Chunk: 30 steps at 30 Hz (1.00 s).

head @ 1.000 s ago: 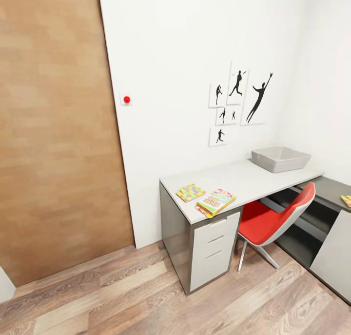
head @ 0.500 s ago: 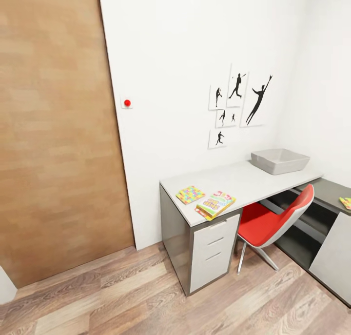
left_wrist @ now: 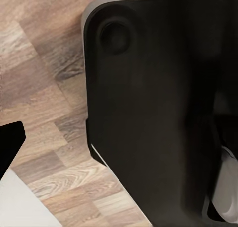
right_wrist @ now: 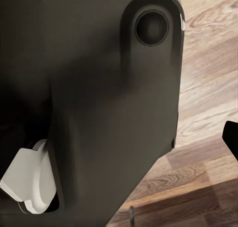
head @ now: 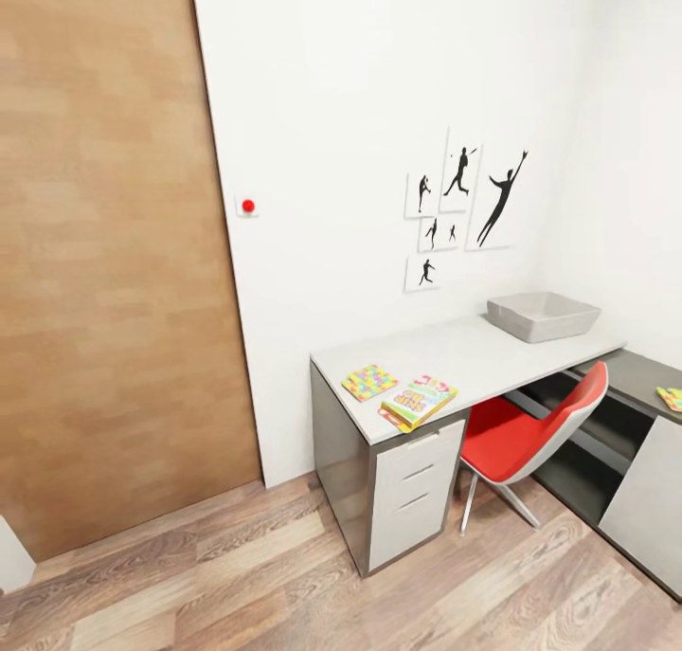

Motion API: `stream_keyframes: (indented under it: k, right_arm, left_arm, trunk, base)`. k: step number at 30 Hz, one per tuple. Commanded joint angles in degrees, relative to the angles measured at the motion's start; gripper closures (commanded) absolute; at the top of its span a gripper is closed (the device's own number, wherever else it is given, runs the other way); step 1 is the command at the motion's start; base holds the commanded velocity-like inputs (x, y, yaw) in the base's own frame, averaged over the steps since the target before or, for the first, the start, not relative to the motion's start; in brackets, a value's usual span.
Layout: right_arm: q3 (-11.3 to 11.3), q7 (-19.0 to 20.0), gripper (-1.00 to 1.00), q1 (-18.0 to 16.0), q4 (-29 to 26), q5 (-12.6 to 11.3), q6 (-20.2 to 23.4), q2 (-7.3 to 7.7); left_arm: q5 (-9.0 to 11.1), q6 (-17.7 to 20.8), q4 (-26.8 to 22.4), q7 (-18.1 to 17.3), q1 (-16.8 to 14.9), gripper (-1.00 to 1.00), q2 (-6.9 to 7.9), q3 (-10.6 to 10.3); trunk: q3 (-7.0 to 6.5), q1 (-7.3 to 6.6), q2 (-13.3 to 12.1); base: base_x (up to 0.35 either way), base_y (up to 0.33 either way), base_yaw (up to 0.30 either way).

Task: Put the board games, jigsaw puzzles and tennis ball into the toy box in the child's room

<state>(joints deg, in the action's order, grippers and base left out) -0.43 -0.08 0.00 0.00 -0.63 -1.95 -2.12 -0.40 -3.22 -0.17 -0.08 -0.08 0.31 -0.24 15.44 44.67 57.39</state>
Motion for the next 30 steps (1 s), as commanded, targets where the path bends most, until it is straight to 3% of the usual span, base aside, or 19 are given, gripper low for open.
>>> stream_keyframes:
  k: [1,30]
  right_arm:
    - [-0.1,0.0,-1.00,0.0,0.0,-0.1,-0.2,0.00]
    - [-0.2,0.0,-1.00,0.0,0.0,-0.2,-0.4,0.21]
  left_arm:
    - [0.0,-0.2,0.0,0.0,0.0,-1.00,0.03,0.0]
    - [0.0,-0.2,0.0,0.0,0.0,-1.00,0.32,0.0]
  trunk:
    - [-0.14,-0.22,-0.4]
    - [-5.34,-6.59,-12.0]
  base:
    - [0.000,0.000,0.000]
    - [0.000,0.000,0.000]
